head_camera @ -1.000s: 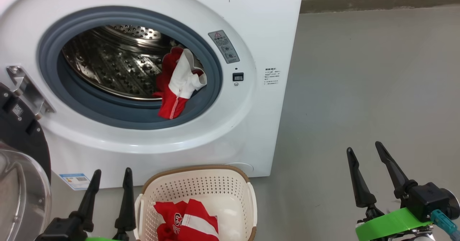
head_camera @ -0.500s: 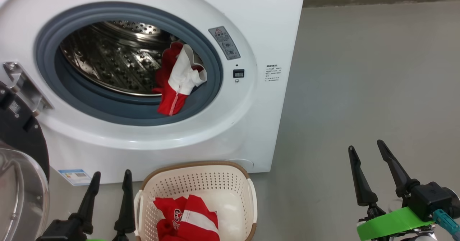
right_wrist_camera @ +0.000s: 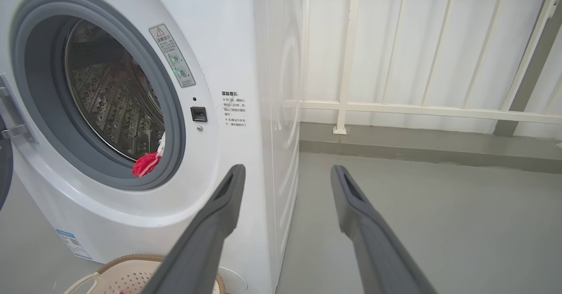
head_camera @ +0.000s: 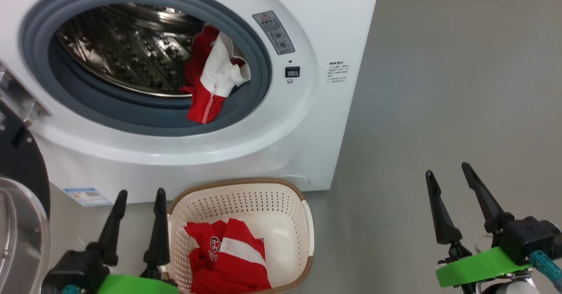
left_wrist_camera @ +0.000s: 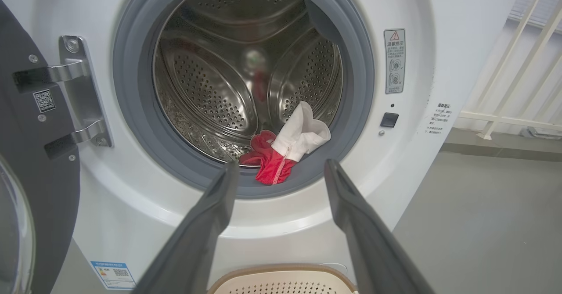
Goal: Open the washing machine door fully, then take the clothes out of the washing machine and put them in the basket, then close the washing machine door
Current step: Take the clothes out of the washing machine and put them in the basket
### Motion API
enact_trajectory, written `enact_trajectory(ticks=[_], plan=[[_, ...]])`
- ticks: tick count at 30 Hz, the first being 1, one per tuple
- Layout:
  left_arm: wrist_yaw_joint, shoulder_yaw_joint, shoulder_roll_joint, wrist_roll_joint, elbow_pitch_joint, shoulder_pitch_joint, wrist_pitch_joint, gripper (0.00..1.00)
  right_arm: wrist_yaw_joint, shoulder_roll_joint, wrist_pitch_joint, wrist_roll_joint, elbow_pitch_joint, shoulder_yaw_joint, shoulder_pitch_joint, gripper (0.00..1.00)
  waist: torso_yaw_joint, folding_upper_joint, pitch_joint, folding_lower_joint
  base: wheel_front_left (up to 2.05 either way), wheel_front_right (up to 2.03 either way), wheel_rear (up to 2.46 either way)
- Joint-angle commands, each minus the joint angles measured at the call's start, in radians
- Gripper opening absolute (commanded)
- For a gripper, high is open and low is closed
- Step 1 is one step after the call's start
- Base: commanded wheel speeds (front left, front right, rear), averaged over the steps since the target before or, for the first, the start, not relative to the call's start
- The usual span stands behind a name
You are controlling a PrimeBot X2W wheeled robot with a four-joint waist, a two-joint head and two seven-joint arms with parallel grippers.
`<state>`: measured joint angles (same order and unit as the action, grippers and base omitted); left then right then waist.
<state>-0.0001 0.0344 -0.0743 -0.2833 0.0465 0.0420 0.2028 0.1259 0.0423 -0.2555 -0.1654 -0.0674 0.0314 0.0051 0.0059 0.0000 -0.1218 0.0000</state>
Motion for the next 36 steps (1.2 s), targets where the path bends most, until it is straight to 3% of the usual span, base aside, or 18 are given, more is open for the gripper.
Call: enact_trajectory(ticks=[1,21,36], plan=[[0.002,-0.031,-0.015,-0.009,-0.019,0.046,0.008,1.00,0.005,0.008,-0.006,0.013,0.032,-0.023,-0.045,1.00,-0.001,0.0000,-0.030,0.0000,0.00,0.00,0.00],[-0.019,-0.048,-0.045,-0.055,0.101,0.347,0.018,1.00,0.005,0.008,-0.006,0.028,0.071,-0.043,-0.145,1.00,-0.013,0.0000,-0.226,0.0000,0.00,0.00,0.00],[-0.080,-0.049,-0.080,-0.126,0.350,0.659,0.006,1.00,0.005,0.008,-0.006,0.030,0.078,-0.061,-0.227,1.00,-0.037,0.0000,-0.357,0.0000,0.00,0.00,0.00]])
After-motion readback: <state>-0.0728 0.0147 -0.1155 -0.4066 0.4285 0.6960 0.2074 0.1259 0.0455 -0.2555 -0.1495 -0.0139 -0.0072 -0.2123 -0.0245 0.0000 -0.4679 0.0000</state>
